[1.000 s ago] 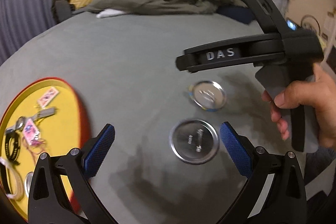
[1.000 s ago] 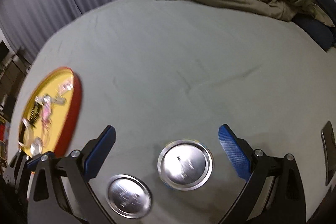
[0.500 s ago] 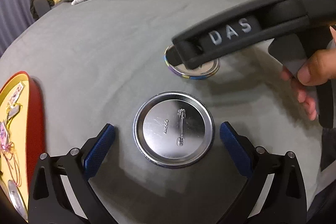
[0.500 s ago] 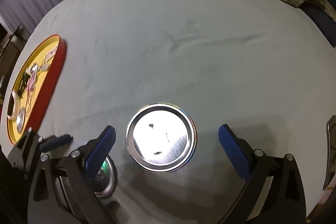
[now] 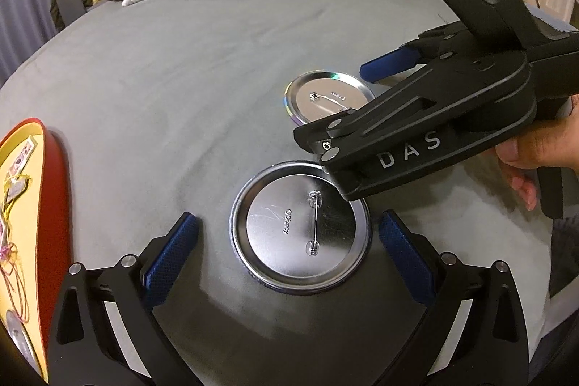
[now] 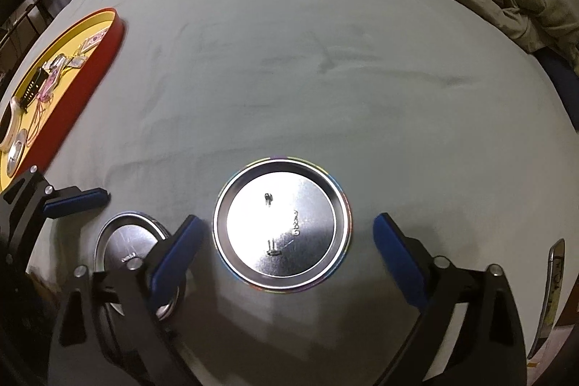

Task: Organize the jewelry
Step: 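Move the right tool to a silver badge pin and grasp it, then carry both silver badge pins over the tray and lower them in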

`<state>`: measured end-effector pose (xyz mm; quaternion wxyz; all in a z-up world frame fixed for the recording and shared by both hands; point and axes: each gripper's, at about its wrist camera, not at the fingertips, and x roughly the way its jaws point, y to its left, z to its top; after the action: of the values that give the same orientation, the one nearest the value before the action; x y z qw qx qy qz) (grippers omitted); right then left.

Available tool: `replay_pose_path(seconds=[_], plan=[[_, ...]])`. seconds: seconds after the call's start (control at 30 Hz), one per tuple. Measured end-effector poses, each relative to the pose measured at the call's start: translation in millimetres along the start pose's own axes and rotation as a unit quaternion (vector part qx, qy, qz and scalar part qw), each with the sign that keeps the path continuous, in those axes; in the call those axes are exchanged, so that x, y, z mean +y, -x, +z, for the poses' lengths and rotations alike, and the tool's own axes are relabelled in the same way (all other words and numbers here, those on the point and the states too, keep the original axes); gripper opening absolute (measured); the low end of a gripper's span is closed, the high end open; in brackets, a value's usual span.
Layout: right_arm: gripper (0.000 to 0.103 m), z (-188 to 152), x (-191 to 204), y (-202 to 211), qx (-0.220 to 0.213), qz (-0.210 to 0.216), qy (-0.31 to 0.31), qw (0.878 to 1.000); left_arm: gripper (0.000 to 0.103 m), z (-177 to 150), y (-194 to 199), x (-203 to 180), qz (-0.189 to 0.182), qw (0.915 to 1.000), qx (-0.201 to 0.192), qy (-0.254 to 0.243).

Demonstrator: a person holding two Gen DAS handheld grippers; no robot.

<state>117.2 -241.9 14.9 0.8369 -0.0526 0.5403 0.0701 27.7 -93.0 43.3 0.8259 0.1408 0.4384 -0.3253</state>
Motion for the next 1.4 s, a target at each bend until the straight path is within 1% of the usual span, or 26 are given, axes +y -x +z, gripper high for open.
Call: replay_pose_path(seconds=[0.03,0.07,0.13,0.17,0.2,0.23,0.47,0.83,1.07,1.2,1.3,1.4], plan=[[0.082,0.4,1.6,-1.1,0.0,0.0,0.002,1.0,0.095,0.1,-0.3,-1.0,0.002,1.0,0.0,0.0],[0.079,1.5,2.4,-0.8,0.0,0.0,0.003,1.0,0.093,0.4,-0.1,-1.0,0.008,1.0,-0.002,0.0],[0.076,2.2,2.3,-0.7,0.001,0.001,0.004,1.0,0.082,0.5,1.6,-1.0,0.011,0.9999,-0.005,0.001],[0.073,1.2,2.9,-0.4,0.001,0.001,0.004,1.0,0.079,0.6,2.2,-0.8,0.013,0.9999,-0.007,0.002],[0.072,2.0,2.8,-0.4,0.001,0.0,0.003,1.0,0.074,0.8,3.1,0.0,0.013,0.9999,-0.009,0.003],[0.07,1.9,1.3,0.1,-0.001,0.002,0.002,1.0,0.072,0.6,3.7,0.5,0.013,0.9999,-0.01,0.003],[0.07,2.2,10.6,4.9,-0.005,0.0,0.003,1.0,0.072,1.2,5.1,1.3,0.017,0.9997,-0.015,0.002],[0.07,-2.5,13.2,12.4,-0.019,-0.006,-0.003,1.0,0.072,-1.9,14.6,0.2,0.021,0.9994,-0.027,0.004],[0.07,-2.9,17.5,32.2,-0.051,-0.007,-0.015,0.999,0.072,2.3,32.3,13.6,0.025,0.9986,-0.045,0.016],[0.07,0.9,22.6,47.0,-0.074,-0.002,-0.019,0.997,0.072,7.8,49.8,29.2,0.039,0.9971,-0.058,0.029],[0.07,9.5,20.4,62.6,-0.102,0.021,-0.041,0.994,0.072,9.9,62.1,42.6,0.049,0.9957,-0.066,0.042],[0.07,18.8,33.8,68.1,-0.113,0.036,-0.042,0.992,0.072,11.4,78.3,63.4,0.062,0.9931,-0.077,0.063]])
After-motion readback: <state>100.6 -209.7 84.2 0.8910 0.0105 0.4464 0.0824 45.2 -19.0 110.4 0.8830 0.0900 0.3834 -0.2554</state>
